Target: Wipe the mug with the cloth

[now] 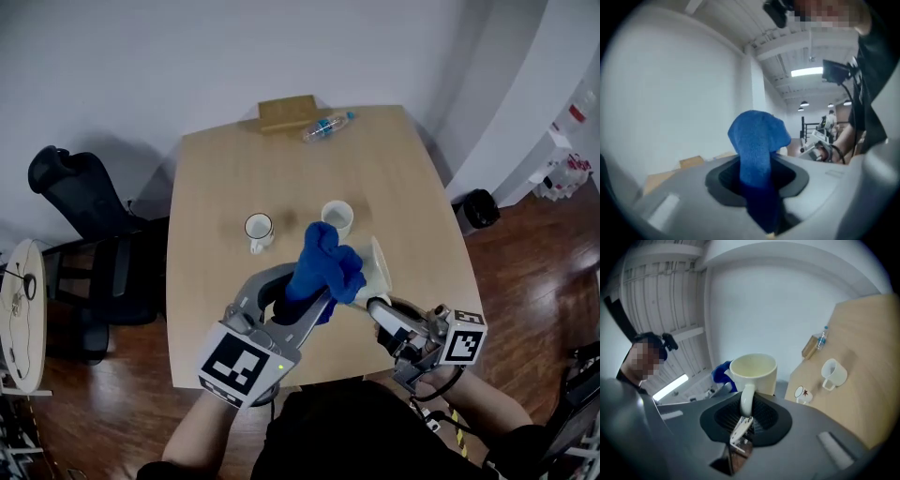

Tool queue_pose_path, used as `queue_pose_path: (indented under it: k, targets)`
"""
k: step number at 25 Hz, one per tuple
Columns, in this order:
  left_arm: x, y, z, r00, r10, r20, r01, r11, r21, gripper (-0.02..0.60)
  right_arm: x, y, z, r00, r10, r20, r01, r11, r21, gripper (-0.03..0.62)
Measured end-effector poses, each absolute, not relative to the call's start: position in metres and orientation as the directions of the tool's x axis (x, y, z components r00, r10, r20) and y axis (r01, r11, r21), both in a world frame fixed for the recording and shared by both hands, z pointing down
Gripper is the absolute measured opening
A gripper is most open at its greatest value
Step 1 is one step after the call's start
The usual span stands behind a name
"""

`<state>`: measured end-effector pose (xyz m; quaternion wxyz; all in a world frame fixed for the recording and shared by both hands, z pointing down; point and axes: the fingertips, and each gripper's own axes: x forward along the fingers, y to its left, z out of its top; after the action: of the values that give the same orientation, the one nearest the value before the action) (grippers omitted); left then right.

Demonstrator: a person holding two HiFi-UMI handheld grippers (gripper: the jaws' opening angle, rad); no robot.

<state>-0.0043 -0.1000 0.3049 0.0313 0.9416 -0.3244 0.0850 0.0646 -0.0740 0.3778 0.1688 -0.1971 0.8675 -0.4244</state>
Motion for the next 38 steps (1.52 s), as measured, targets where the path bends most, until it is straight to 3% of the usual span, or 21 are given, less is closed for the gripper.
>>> queue_pose_path:
  k: [3, 5, 8, 14, 19, 23, 26, 29, 34, 36, 38]
  targets:
    - [-0.004, -0.089, 0.317, 0.876, -0.386, 0.290, -0.436, -0.890, 0.132, 0.132, 0.067, -0.050, 0.375, -0.918, -0.393, -0.060, -0.229, 0.646, -0.728, 0.044]
    - [0.000, -0.073, 0.320, 0.941, -0.180, 0.286, -0.264, -0.919, 0.292, 0.132, 0.072, -0.036, 0.373, -0.941, -0.335, -0.041, -0.213, 0.684, -0.697, 0.044]
    - [-0.001, -0.056, 0.316, 0.989, 0.056, 0.138, -0.024, -0.856, 0.516, 0.133, 0.075, -0.015, 0.368, -0.967, -0.247, -0.055, -0.144, 0.716, -0.683, 0.046]
    - [-0.008, -0.044, 0.318, 0.973, 0.156, -0.173, 0.232, -0.703, 0.672, 0.135, 0.078, 0.011, 0.357, -0.985, -0.125, -0.121, -0.008, 0.724, -0.690, 0.046]
    - [-0.004, -0.038, 0.315, 0.928, 0.113, -0.355, 0.338, -0.655, 0.676, 0.133, 0.077, 0.029, 0.327, -0.952, -0.039, -0.304, 0.181, 0.727, -0.662, 0.044]
    - [-0.015, -0.045, 0.298, 0.782, -0.053, -0.622, 0.480, -0.585, 0.653, 0.130, 0.070, 0.019, 0.310, -0.884, -0.073, -0.462, 0.290, 0.689, -0.664, 0.043]
    - [-0.018, -0.048, 0.293, 0.652, -0.166, -0.740, 0.565, -0.545, 0.620, 0.130, 0.067, 0.006, 0.298, -0.804, -0.124, -0.582, 0.384, 0.640, -0.666, 0.043]
    - [-0.009, -0.041, 0.294, 0.597, -0.216, -0.772, 0.597, -0.523, 0.608, 0.130, 0.064, -0.012, 0.287, -0.731, -0.197, -0.654, 0.433, 0.607, -0.666, 0.043]
    - [-0.003, -0.039, 0.296, 0.561, -0.318, -0.764, 0.579, -0.509, 0.637, 0.130, 0.064, -0.033, 0.298, -0.694, -0.291, -0.658, 0.403, 0.600, -0.691, 0.043]
    - [-0.006, -0.043, 0.299, 0.601, -0.329, -0.729, 0.513, -0.540, 0.667, 0.130, 0.063, -0.036, 0.297, -0.709, -0.299, -0.639, 0.369, 0.615, -0.697, 0.043]
    - [-0.016, -0.053, 0.308, 0.687, -0.351, -0.636, 0.351, -0.607, 0.713, 0.131, 0.065, -0.040, 0.299, -0.749, -0.314, -0.583, 0.283, 0.644, -0.710, 0.043]
